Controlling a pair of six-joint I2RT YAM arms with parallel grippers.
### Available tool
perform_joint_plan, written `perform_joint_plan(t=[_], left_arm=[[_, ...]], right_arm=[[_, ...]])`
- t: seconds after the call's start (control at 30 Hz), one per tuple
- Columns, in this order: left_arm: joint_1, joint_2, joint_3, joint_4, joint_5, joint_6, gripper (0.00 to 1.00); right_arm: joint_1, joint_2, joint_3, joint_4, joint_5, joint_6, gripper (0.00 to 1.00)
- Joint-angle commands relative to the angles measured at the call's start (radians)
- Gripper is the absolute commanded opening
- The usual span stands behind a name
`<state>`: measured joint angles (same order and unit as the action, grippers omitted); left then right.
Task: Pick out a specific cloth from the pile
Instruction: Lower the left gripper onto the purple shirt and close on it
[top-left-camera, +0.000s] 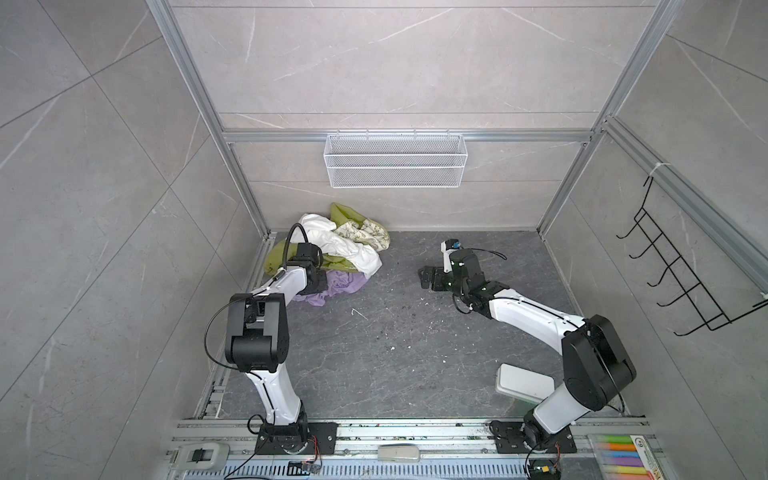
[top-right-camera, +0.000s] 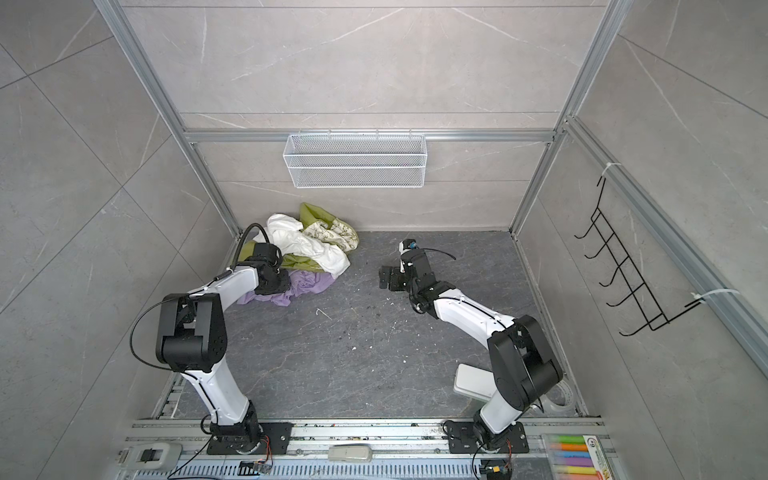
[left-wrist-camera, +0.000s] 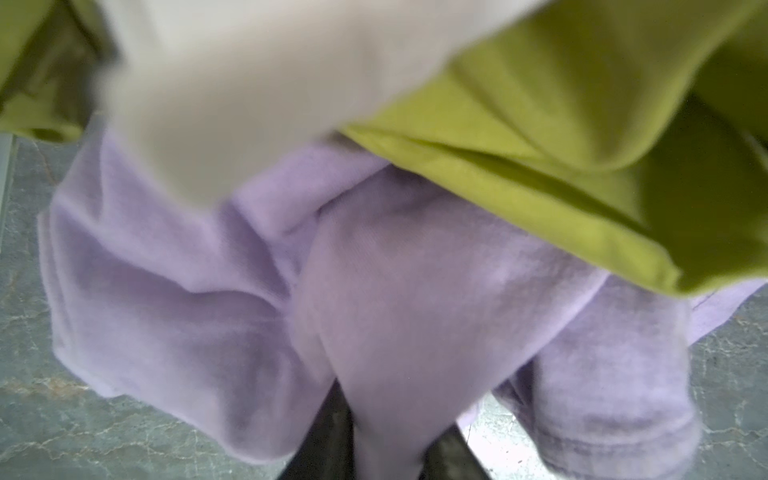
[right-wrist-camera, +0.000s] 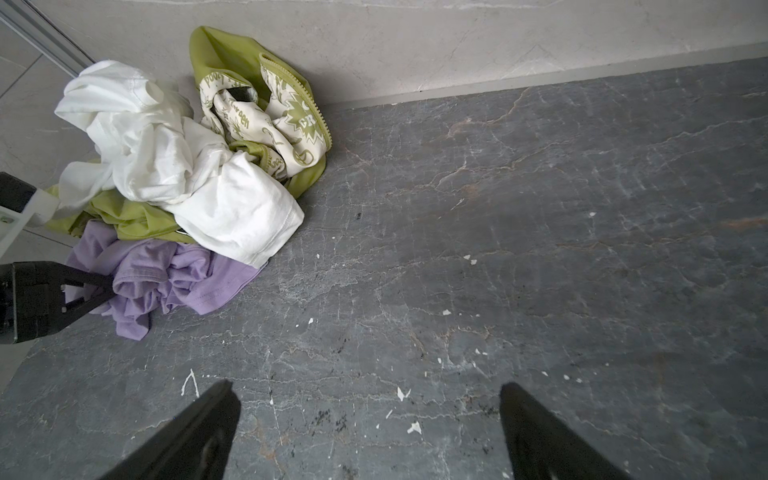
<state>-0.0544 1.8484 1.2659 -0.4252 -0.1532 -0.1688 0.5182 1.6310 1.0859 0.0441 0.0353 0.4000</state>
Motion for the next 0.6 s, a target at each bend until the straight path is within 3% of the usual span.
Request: perform_joint_plan(t=[0.0,0.33,0.57], left_arm=[[0.002,-0.019,0.027,-0.027,-0.009,0.022,0.19],[0.002,-0.051,0.033,-0.043,-0.032,0.025,0.0],[0.002,-0.085,0.035,-0.045,-0.039,0.022,0.0]], right_arm=[[0.007,-0.008,0.006,-0.019,0.018,-0.01,1.0],[0.013,-0.007,0.025,-0.035,0.023,-0.021,1.0],[0.018,-0.011,0.034,-0.04,0.025,-0.025,1.0]])
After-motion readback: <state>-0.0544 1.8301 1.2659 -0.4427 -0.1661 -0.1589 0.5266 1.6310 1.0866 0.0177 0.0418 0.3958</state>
